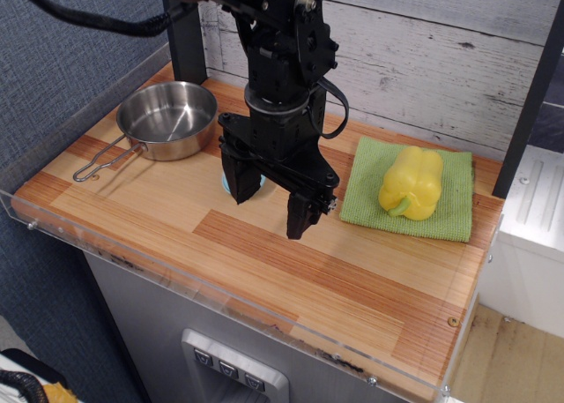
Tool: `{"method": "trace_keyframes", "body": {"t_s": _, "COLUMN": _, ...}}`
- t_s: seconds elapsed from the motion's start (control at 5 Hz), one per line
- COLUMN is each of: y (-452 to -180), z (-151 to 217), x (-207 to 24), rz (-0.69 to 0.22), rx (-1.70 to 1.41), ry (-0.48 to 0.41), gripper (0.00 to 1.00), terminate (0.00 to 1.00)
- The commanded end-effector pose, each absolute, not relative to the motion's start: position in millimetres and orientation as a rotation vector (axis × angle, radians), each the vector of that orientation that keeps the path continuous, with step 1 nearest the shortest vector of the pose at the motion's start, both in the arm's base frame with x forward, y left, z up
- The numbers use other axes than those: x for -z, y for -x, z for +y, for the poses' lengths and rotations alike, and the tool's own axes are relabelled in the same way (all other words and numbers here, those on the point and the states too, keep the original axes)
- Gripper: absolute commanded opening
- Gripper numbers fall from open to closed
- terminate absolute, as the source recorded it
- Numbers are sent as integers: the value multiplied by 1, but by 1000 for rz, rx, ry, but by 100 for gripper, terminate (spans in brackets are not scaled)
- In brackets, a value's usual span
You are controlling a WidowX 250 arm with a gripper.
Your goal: Move blue brush to left of yellow pepper
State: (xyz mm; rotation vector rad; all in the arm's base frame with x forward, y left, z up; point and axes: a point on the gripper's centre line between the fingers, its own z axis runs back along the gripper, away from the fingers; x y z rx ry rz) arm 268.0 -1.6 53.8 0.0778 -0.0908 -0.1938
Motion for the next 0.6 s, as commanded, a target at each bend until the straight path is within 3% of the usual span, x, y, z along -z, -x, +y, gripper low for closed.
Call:
{"method": "trace_keyframes", "body": {"t_s": 0.0, "y": -267, "z": 4, "x": -69, "rz": -140, "rx": 189, "ry": -84, "gripper": 100, "terminate": 0}}
{"method": "trace_keyframes", "body": {"t_s": 0.2, "y": -267, "z": 4, "x": -69, "rz": -140, "rx": 189, "ry": -84, "gripper": 100, "terminate": 0}}
{"method": "trace_keyframes", "body": {"t_s": 0.4, "y": -267, "z": 4, "x": -69, "rz": -140, "rx": 189, "ry": -84, "gripper": 100, "terminate": 100}}
